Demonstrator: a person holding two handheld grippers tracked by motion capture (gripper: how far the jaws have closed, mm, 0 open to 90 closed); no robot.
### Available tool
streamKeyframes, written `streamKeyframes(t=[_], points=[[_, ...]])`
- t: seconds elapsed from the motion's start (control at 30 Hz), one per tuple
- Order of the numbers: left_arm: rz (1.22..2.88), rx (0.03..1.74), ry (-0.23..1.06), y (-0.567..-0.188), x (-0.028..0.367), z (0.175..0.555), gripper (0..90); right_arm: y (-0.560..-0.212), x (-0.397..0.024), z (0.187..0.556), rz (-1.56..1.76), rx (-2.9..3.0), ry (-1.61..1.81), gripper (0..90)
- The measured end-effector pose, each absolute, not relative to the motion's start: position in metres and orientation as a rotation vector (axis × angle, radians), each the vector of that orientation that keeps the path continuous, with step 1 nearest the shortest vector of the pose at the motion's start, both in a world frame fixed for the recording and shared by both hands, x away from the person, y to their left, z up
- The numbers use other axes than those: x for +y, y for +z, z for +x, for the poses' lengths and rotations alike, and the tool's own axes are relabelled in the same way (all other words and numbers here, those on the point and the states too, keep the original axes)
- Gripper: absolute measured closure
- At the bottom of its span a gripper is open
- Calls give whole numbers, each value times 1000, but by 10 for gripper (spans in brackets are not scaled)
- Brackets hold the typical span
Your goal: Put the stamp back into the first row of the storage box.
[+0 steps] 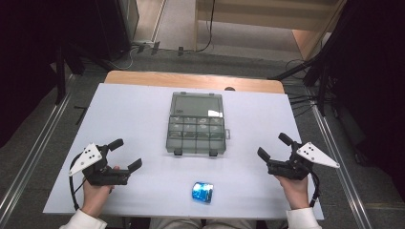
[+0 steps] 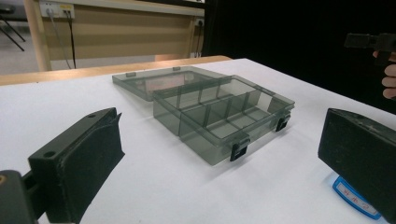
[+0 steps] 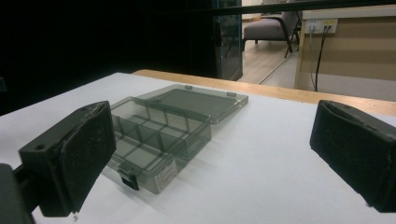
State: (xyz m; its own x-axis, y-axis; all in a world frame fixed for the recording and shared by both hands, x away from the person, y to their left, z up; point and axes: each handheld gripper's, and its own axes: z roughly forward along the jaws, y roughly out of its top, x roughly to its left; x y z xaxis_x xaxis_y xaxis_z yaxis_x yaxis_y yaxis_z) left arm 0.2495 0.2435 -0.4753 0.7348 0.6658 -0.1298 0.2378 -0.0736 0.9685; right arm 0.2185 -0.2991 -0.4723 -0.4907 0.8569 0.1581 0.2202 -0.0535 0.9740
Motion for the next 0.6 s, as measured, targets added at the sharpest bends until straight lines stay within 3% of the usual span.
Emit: streamKeyframes(t=[0.6], points=[[1629,740,390,-475,245,250,0,-474,-287,218,1132,1809,1569,10]])
